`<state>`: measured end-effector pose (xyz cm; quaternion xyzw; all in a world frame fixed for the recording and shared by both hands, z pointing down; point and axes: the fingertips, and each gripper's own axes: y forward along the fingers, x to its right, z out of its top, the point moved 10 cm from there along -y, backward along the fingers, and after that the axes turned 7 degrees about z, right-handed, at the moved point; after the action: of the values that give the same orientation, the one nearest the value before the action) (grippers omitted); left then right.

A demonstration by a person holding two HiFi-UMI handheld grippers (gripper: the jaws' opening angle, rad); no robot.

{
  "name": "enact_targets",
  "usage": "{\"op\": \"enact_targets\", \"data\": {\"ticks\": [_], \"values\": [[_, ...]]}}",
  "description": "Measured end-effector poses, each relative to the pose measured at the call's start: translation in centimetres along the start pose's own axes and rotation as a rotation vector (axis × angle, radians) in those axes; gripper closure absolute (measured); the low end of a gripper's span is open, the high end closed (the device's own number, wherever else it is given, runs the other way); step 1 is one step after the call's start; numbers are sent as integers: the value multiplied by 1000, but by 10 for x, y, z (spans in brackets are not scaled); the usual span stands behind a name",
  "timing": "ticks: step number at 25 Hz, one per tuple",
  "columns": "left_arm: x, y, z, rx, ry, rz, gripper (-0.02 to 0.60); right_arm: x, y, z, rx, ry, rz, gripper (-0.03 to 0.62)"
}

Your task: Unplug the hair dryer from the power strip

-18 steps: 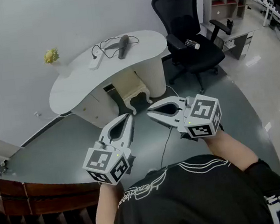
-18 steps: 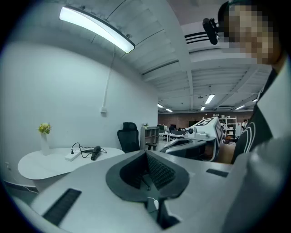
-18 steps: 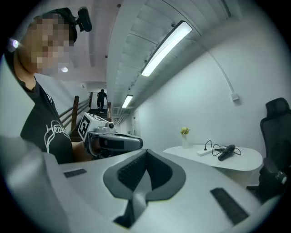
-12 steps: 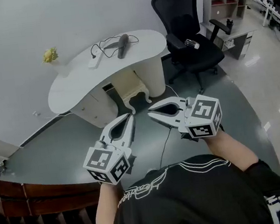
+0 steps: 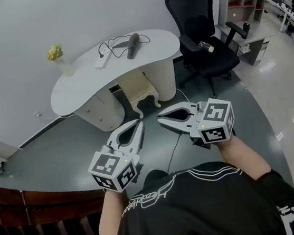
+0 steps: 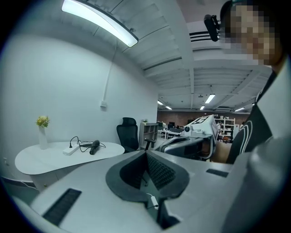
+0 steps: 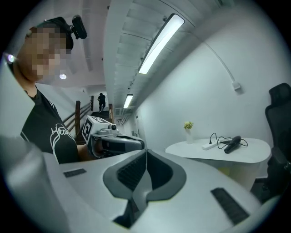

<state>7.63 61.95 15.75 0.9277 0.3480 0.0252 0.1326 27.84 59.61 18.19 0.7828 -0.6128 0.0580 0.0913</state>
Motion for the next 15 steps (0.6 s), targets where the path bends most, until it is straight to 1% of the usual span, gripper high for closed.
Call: {"op": "enact_targets", "data": {"ticks": [2,4,6,10,13,15], "values": [[-6,0,-3,1,-20,-9,578,5,4,-2,16,3,-13,597],[-15,1,-4,15,-45,-3,578,10,8,-2,44,-2,-26,597],[-27,3,-5,27,-63,4,578,17,16,-3,46,-9,-29,597],[-55,9,-8,29,-56,11,578,39,37,-5,54,14,-30,597],[-80,24,-14,23,-66,-7,578,60,54,-9,58,37,-24,597],[-103,37,-13,22,-83,-23,578,78,68,-4,77,53,-15,597]]}}
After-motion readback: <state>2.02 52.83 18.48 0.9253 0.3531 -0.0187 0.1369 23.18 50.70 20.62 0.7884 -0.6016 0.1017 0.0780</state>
